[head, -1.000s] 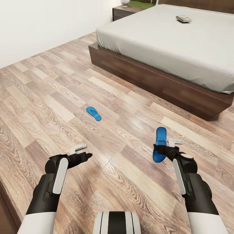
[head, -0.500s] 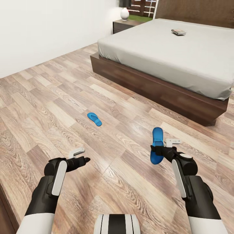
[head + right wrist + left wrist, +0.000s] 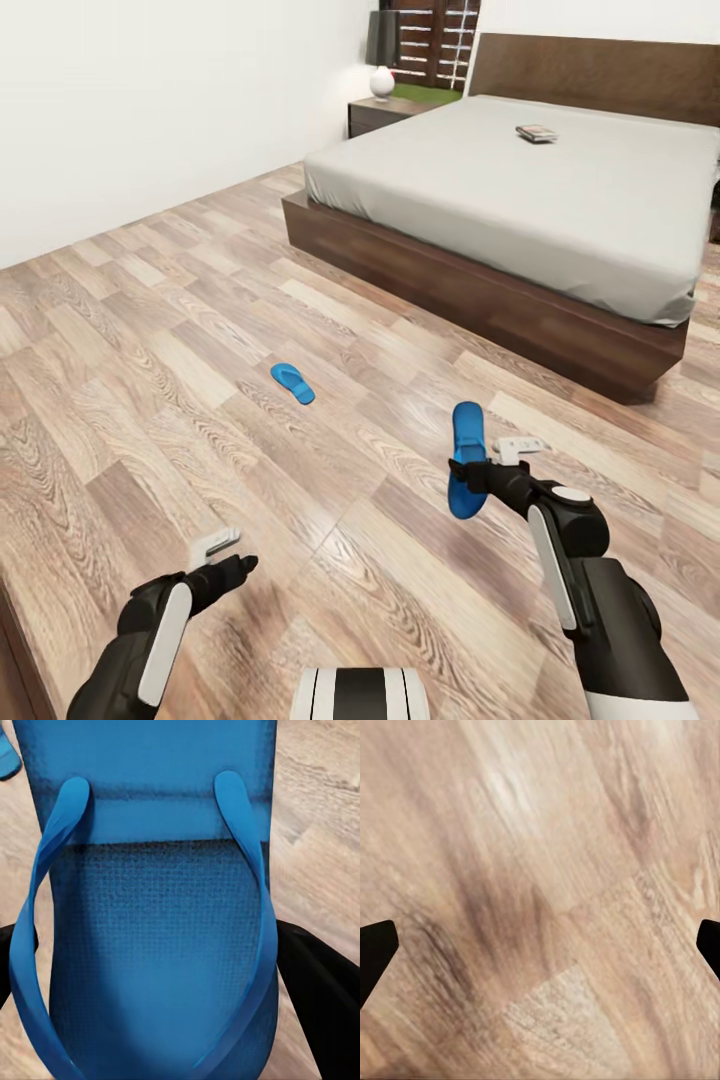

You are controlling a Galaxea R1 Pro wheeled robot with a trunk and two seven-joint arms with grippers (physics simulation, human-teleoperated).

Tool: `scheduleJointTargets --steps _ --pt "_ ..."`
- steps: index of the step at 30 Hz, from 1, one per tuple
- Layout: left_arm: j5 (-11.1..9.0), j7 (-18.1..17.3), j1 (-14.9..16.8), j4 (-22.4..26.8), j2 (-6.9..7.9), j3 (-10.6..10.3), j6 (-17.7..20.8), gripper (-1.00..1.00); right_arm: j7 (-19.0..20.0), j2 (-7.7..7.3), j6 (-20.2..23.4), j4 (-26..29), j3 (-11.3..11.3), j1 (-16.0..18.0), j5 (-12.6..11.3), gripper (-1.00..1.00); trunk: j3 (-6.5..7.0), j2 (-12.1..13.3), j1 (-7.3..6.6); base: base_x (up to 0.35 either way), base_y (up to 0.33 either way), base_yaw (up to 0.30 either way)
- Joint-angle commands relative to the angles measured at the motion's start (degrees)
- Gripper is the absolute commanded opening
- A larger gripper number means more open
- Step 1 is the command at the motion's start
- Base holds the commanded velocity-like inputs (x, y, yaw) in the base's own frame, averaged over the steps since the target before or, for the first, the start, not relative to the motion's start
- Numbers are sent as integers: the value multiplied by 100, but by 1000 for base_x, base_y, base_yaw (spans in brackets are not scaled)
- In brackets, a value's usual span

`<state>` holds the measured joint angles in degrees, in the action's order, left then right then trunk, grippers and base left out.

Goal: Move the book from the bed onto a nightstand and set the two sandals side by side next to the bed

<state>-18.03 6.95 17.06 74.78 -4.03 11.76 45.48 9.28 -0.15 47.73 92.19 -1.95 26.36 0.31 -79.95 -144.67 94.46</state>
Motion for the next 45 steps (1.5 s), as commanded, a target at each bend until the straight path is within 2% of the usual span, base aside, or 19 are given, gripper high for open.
scheduleJointTargets --steps 1,3,8,12,17,24,30,45 --pt "-67 45 -47 -37 18 12 -28 100 27 -1 15 13 13 -12 12 -100 19 0 -3 0 0 0" --pt "-84 39 -119 -411 62 18 -292 100 36 -2 -25 25 142 -93 18 -100 63 3 -8 0 0 0" --pt "-61 79 -130 -561 73 26 -451 100 40 -2 -34 26 221 -130 21 -100 174 9 -21 0 0 0" --pt "-67 79 -132 -612 75 120 -493 100 45 3 -35 27 239 -141 22 -100 263 15 -32 0 0 0" --pt "-80 64 -128 -923 70 297 -533 100 41 4 -36 27 246 -145 22 -100 373 21 -45 0 0 0" --pt "-100 49 -95 -1199 48 325 -805 100 42 4 -38 27 247 -147 22 -100 529 31 -63 0 0 0" --pt "-106 38 -87 -1266 41 327 -1053 100 40 4 -39 27 247 -148 22 -100 661 39 -78 0 0 0" --pt "-97 42 -84 -1353 54 325 -1107 100 39 6 -45 27 247 -149 27 -100 994 59 -117 0 0 0"
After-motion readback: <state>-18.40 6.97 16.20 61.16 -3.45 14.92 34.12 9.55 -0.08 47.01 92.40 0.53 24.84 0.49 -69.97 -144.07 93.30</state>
